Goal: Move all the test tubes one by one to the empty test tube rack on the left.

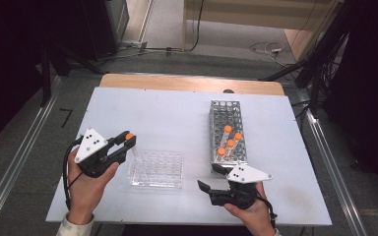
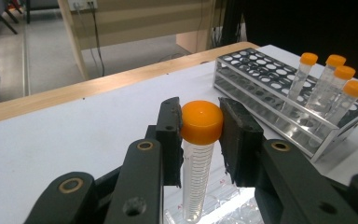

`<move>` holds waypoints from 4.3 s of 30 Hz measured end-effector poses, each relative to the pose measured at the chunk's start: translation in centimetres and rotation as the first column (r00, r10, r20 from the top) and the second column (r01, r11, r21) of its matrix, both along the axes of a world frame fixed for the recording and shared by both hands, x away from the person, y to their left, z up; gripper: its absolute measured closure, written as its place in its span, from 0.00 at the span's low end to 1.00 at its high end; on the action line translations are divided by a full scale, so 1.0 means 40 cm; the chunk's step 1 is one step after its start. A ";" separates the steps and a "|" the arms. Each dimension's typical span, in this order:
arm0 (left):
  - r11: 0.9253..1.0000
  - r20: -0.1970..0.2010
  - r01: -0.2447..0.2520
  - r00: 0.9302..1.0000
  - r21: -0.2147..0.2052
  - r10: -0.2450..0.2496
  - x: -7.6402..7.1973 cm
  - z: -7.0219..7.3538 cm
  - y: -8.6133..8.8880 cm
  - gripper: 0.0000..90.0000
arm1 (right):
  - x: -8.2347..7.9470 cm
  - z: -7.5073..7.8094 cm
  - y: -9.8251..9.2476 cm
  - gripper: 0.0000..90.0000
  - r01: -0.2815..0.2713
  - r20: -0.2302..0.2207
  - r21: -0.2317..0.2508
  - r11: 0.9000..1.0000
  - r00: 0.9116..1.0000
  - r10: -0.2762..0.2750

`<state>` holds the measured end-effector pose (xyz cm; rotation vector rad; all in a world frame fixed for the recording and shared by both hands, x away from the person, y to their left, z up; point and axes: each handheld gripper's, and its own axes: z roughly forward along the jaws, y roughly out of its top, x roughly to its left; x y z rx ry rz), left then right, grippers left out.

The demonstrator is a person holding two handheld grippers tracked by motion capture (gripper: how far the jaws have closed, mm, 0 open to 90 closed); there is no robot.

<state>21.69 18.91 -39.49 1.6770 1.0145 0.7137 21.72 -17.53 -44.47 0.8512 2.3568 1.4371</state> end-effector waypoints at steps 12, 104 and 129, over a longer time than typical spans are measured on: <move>0.998 -0.038 -0.005 0.999 0.057 0.007 0.010 -0.049 -0.021 0.79 | -0.001 0.003 -0.006 0.31 0.001 0.001 0.003 1.000 1.000 -0.001; 0.993 -0.045 0.012 0.999 -0.115 -0.017 -0.015 -0.039 -0.032 0.25 | 0.107 -0.039 -0.063 0.56 0.205 0.081 -0.018 0.978 0.976 -0.203; 0.993 -0.042 0.015 0.999 -0.118 -0.020 -0.017 -0.038 -0.035 0.26 | 0.110 -0.029 -0.060 0.80 0.215 0.132 -0.007 0.977 0.968 -0.212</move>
